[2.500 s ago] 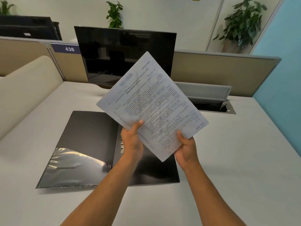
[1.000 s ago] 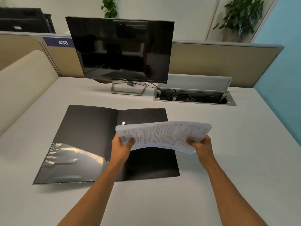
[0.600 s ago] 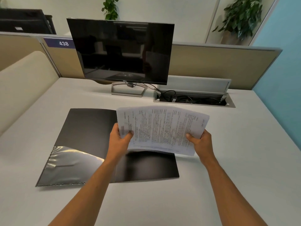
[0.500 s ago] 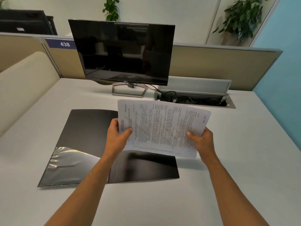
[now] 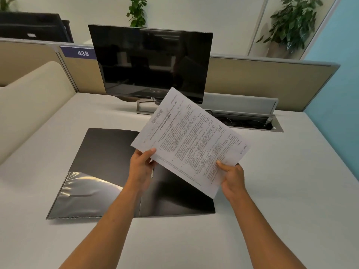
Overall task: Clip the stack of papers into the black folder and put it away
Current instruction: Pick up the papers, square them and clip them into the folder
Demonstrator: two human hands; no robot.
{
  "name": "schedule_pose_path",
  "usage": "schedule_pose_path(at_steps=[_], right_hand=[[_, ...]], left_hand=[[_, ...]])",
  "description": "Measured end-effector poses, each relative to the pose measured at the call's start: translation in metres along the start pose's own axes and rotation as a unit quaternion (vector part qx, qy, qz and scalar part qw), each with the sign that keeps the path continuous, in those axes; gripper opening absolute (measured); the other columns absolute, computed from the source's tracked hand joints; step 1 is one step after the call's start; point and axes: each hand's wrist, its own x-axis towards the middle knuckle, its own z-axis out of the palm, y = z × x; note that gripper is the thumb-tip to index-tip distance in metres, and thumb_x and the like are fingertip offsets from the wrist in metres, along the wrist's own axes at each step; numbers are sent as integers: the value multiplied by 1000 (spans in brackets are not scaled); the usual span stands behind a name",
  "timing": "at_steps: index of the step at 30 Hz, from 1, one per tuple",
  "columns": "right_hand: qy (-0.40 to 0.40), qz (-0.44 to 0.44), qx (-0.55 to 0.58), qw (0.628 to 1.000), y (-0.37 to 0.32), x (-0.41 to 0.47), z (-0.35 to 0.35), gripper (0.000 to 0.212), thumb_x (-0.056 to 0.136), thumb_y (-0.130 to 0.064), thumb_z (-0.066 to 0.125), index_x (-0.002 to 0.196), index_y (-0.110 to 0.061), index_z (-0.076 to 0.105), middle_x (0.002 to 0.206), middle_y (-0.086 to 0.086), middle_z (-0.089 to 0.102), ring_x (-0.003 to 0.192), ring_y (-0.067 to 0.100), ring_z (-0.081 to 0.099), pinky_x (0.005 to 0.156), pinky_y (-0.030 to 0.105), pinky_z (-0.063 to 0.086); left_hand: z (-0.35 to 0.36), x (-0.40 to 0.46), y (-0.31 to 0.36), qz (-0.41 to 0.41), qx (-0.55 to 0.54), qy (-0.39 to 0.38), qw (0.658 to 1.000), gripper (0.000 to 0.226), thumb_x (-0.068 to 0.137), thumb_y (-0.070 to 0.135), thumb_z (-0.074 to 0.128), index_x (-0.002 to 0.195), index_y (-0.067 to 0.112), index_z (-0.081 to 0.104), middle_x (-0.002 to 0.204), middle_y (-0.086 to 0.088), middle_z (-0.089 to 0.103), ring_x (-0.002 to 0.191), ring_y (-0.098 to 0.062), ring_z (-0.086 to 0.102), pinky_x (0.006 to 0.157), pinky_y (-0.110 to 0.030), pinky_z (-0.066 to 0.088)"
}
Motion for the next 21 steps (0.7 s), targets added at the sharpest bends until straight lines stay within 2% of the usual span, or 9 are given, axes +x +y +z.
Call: schedule_pose_path(at_steps=[2, 4, 5, 9, 12, 14, 18, 21], right_hand=[[4, 19, 45, 999, 8, -4, 8, 40, 82, 9, 60, 114, -15, 66, 111, 4, 73, 105, 24, 67, 78, 36, 56], [6, 35, 76, 996, 15, -9, 17, 41, 82, 10, 59, 115, -14, 66, 111, 5, 72, 104, 24, 67, 75, 35, 56], [7, 43, 85, 995, 19, -12, 21, 41, 82, 10, 59, 114, -14, 66, 112, 5, 72, 104, 25, 67, 75, 35, 56], [21, 65, 108, 992, 32, -25, 37, 41, 82, 10, 58, 118, -11, 64, 111, 8, 72, 101, 27, 68, 74, 37, 56], [29, 68, 128, 989, 39, -31, 42, 45, 83, 9, 58, 124, -11, 61, 114, 8, 71, 102, 25, 67, 72, 34, 56], [9, 63, 122, 990, 39, -33, 42, 48, 84, 9, 59, 126, -13, 60, 117, 7, 70, 105, 25, 67, 73, 34, 57], [-90, 64, 79, 991, 33, -30, 35, 52, 84, 7, 56, 130, -18, 55, 122, 6, 68, 112, 26, 64, 88, 42, 54], [-115, 60, 65, 989, 26, -19, 23, 56, 83, 7, 56, 133, -18, 50, 124, 11, 65, 114, 30, 62, 85, 43, 56]], left_hand=[[12, -5, -7, -7, -17, 0, 1000, 50, 77, 12, 64, 126, 11, 54, 120, -10, 66, 104, -22, 65, 76, -32, 56], [23, -9, -15, -9, -32, -4, 999, 52, 80, 8, 65, 130, 10, 52, 125, -10, 65, 112, -27, 63, 90, -42, 52], [28, -12, -18, -7, -37, 10, 999, 51, 82, 6, 65, 131, 11, 51, 124, -9, 66, 111, -27, 64, 92, -46, 51], [47, -19, -24, 11, -44, 99, 994, 36, 87, 4, 63, 120, 18, 57, 114, -3, 71, 99, -22, 70, 82, -42, 56], [49, -16, -22, 21, -42, 131, 990, 30, 88, 6, 63, 113, 22, 58, 109, 0, 72, 94, -21, 72, 77, -40, 58], [46, -13, -17, 26, -30, 132, 990, 30, 89, 5, 63, 114, 21, 57, 109, 1, 72, 94, -20, 72, 76, -39, 59], [35, -5, -6, 41, -12, 132, 990, 28, 89, 4, 62, 111, 22, 58, 112, 0, 71, 96, -22, 72, 77, -41, 59], [25, -1, 1, 49, 12, 130, 990, 28, 89, 5, 62, 112, 20, 58, 113, -1, 71, 97, -24, 71, 76, -43, 60]])
